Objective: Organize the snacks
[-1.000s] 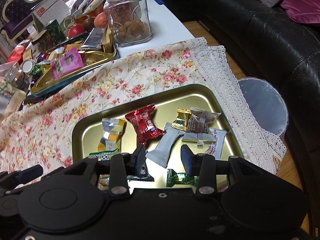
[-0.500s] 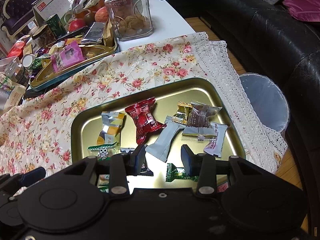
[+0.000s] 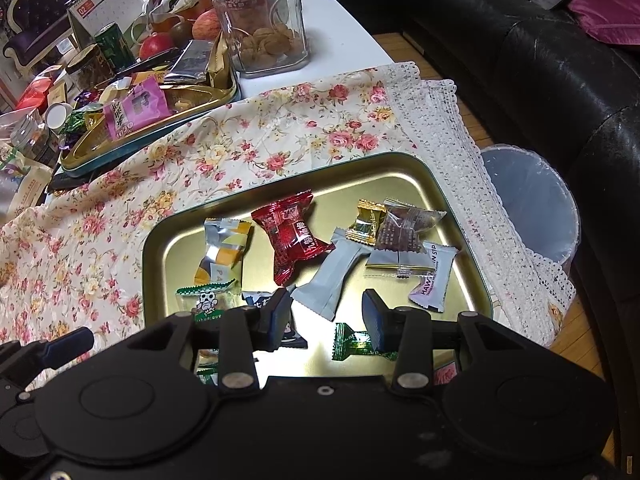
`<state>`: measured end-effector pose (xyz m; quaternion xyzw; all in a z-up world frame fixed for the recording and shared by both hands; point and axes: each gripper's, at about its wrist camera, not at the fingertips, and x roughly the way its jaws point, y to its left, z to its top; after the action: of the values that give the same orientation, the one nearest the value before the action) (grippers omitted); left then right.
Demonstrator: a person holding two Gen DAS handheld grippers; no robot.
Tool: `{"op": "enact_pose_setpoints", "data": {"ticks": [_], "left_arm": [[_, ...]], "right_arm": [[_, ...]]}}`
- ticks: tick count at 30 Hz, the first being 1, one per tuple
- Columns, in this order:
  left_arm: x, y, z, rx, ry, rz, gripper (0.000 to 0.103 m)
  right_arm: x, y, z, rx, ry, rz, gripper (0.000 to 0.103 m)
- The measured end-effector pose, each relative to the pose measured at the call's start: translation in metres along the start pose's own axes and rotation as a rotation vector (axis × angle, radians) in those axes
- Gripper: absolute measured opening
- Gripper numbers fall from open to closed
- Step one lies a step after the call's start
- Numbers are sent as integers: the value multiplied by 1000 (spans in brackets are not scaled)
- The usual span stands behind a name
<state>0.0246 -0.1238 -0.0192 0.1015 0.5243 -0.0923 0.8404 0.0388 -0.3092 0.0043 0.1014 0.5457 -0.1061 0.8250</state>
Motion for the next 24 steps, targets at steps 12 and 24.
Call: {"op": "enact_pose_setpoints", "data": {"ticks": [12,24], "left_arm": [[2,0,-1,2,13,-3,53],[4,1,-2,1,24,-19,53]], "right_arm": [[0,0,0,-4,2,0,42],[0,1,-1,-8,1,-2,43]]}}
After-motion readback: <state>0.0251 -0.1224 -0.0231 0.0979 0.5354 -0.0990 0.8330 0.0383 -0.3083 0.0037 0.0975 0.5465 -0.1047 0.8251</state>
